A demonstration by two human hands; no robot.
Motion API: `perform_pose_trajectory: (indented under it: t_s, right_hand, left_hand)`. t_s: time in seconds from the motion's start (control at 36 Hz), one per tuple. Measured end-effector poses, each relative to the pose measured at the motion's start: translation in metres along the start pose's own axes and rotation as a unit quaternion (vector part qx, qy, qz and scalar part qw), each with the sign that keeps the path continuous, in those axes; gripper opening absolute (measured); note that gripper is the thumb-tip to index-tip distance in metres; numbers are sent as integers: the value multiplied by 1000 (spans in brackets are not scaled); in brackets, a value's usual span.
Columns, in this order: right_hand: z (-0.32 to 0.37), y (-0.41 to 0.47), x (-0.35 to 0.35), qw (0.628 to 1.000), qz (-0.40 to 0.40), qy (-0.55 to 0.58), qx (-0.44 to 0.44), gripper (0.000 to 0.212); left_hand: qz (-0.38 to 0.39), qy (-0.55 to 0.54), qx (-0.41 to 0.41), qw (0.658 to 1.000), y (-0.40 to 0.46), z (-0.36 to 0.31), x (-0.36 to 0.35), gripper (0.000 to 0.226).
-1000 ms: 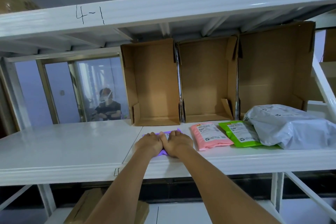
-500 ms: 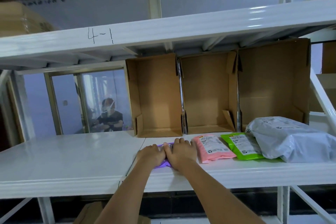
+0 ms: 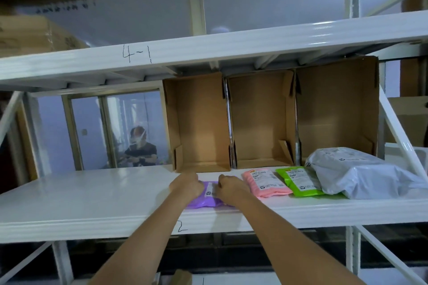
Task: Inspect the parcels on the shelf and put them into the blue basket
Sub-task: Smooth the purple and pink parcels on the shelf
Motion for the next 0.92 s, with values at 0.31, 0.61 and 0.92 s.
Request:
perform_pose_trajectory:
  t_s: [0.31, 0.61, 0.92]
  right_hand:
    - [8, 13, -16, 999, -42, -8, 28, 58]
    - [5, 20, -37, 999, 22, 10, 22, 61]
    - [2, 27, -41, 999, 39, 6, 1, 70]
  left_hand:
    - [23, -147, -120, 982, 6, -15, -40, 48]
    - [77, -106, -116, 985, 2, -21, -51, 46]
    - [101, -33, -145, 984, 7, -21, -51, 44]
Point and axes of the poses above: each hand's wrist, its own y-axis towards the middle knuckle, its own x-axis out of the back of the hand, z = x × y, the point moved 7 cm from there along y, towards the middle knuckle, and after that the axes turned 5 degrees about -x, right-handed, at the moved point
